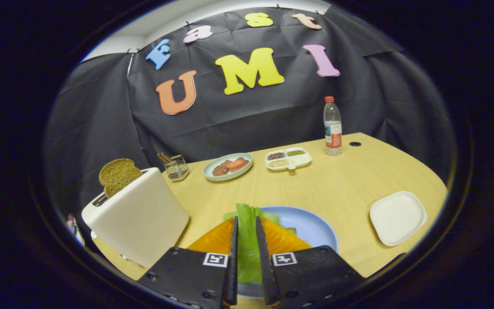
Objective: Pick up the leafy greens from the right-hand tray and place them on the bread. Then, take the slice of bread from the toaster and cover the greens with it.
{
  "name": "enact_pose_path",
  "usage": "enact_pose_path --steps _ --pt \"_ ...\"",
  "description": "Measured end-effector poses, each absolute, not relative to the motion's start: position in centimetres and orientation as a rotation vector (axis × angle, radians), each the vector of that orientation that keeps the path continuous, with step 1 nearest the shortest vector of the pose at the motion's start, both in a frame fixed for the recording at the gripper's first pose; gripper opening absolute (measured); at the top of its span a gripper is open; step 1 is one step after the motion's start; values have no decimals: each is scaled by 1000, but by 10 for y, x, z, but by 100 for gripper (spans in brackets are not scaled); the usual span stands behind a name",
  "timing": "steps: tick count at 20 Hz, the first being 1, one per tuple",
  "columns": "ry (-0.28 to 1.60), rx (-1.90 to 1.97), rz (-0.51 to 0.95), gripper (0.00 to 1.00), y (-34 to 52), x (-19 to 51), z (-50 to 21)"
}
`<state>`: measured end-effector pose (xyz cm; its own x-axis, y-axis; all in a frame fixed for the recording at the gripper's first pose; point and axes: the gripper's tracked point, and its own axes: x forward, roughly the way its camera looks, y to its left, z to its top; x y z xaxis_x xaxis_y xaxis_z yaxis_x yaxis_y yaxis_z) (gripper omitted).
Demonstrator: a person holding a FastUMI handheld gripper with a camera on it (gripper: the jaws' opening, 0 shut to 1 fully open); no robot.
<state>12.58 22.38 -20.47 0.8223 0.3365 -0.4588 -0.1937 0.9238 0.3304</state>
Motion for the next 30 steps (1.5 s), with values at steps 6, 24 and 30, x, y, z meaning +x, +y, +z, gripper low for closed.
enact_pose_path --steps 6,24,30 --pt "411 213 247 74 217 123 -169" --pt "182 123 334 96 382 86 -39" --pt "286 60 309 96 429 107 -72"
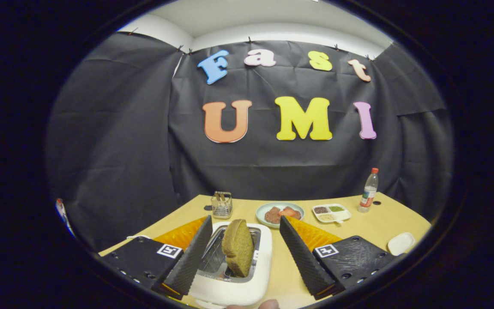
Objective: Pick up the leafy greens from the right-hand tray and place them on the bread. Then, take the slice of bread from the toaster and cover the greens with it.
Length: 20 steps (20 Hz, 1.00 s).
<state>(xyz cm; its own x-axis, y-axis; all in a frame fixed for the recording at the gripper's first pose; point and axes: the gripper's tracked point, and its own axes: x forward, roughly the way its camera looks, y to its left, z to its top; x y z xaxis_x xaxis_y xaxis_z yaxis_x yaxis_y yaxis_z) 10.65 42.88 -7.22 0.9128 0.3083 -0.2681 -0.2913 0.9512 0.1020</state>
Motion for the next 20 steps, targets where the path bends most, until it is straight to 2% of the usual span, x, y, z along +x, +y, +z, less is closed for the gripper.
enact_pose_path --steps 4,6,13,17,20 --pt "346 8 288 96 434 120 -88" --pt "372 6 289 83 435 123 -94" --pt "468 8 286 25 436 126 -114" --pt "434 0 358 4 442 121 -107" --pt "399 47 382 4 436 117 -89"
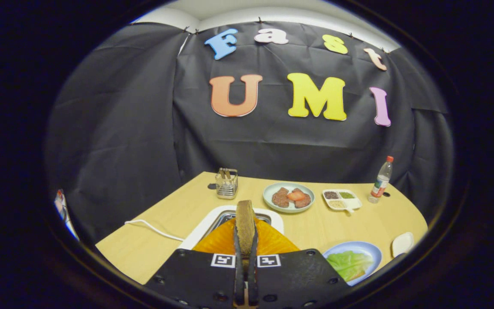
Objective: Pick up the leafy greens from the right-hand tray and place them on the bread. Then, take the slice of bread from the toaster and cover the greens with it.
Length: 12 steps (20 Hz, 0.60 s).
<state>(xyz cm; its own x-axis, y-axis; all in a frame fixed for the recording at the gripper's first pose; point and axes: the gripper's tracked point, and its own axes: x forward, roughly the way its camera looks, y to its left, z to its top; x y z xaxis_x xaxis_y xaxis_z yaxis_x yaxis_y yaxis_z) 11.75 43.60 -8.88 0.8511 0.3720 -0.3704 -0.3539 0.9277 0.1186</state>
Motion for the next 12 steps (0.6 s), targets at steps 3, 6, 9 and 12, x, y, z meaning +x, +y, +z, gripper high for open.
enact_pose_path --steps 3,6,9,12 --pt "361 89 398 4 429 114 -63" --pt "298 134 407 4 421 109 -29" --pt "252 168 410 4 407 105 -8" --pt "226 187 395 4 382 99 -1"
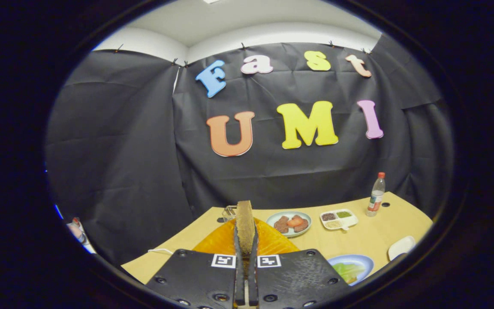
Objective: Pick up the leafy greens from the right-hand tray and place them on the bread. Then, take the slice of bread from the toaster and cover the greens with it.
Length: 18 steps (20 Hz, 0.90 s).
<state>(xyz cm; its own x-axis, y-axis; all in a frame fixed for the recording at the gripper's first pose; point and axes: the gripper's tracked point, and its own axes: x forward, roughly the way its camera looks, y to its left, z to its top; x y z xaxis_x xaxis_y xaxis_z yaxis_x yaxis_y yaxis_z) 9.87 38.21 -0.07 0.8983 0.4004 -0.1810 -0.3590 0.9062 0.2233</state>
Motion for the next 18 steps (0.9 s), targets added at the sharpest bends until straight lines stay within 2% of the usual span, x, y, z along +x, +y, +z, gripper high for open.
enact_pose_path --steps 9,18 --pt "250 237 245 3 273 101 -49" --pt "384 356 212 3 244 111 -131"
